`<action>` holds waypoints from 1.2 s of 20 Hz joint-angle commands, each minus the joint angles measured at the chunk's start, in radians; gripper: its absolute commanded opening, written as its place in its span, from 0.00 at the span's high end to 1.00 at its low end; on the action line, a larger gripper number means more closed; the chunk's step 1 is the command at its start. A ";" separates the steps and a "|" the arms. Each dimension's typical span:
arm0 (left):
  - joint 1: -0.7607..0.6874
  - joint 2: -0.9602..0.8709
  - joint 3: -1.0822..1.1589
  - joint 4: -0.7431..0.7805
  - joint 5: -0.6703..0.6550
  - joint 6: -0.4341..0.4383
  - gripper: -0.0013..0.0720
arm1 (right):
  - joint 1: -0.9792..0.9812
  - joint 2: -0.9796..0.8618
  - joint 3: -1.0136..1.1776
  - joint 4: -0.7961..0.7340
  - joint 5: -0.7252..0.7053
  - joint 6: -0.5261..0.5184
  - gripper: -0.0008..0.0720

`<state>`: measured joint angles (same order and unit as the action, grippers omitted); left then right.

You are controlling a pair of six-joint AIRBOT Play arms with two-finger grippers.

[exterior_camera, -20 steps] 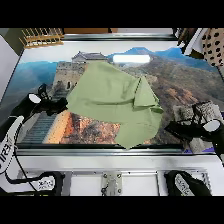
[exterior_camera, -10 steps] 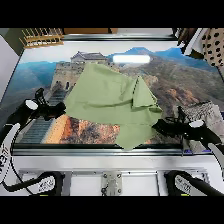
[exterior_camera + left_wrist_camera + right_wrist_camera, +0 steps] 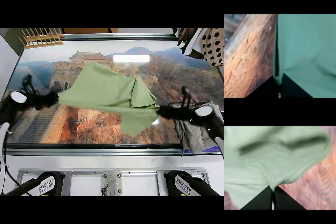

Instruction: Fold the clothes and pants, and hang the long-sleeved shirts on hangers.

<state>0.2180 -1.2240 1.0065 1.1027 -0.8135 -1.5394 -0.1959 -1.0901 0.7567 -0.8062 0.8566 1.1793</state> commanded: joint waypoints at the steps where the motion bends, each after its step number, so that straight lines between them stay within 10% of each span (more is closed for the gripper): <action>1: 0.029 0.185 0.200 0.003 -0.006 -0.001 0.98 | 0.002 0.140 0.298 -0.055 0.107 -0.003 0.98; 15: 0.243 0.869 0.489 0.000 0.011 -0.006 0.98 | 0.002 0.600 0.692 -0.071 -0.004 0.068 0.97; 24: 0.282 0.547 0.487 -0.004 -0.289 -0.032 0.98 | 0.005 0.375 0.692 -0.073 0.224 0.213 0.98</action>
<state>0.5125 -0.5392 1.4933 1.0954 -0.9657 -1.5661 -0.1932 -0.6052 1.4479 -0.8761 0.9459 1.3418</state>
